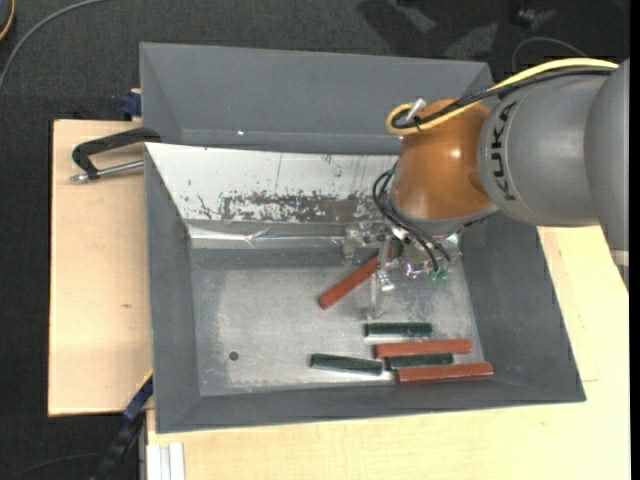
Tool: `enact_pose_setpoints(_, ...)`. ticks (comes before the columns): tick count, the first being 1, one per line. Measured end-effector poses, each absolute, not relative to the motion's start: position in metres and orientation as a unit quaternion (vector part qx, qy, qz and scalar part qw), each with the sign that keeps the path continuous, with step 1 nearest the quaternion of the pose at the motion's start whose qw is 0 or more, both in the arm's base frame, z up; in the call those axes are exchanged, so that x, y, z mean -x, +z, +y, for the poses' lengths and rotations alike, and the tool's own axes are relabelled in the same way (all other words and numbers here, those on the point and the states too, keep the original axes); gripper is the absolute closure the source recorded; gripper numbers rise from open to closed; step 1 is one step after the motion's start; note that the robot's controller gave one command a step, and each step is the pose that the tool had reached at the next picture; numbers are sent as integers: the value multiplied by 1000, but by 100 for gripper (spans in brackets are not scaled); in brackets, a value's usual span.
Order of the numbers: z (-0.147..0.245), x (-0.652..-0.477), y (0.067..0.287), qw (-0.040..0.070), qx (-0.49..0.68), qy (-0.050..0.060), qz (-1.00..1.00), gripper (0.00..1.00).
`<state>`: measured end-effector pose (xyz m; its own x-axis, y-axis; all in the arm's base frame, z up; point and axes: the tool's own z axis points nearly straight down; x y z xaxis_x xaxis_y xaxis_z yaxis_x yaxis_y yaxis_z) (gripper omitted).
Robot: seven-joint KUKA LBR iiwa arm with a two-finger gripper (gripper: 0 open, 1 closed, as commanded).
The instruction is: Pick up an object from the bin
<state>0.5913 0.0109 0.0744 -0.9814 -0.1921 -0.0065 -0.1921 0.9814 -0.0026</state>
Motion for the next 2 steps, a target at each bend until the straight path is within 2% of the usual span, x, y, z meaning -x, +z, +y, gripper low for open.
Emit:
enact_pose_setpoints(1, 15, -591, 74, 3, 98, 1, 995, 100)
enact_pose_setpoints(2, 27, -565, 200, 7, 105, 0, 994, 100)
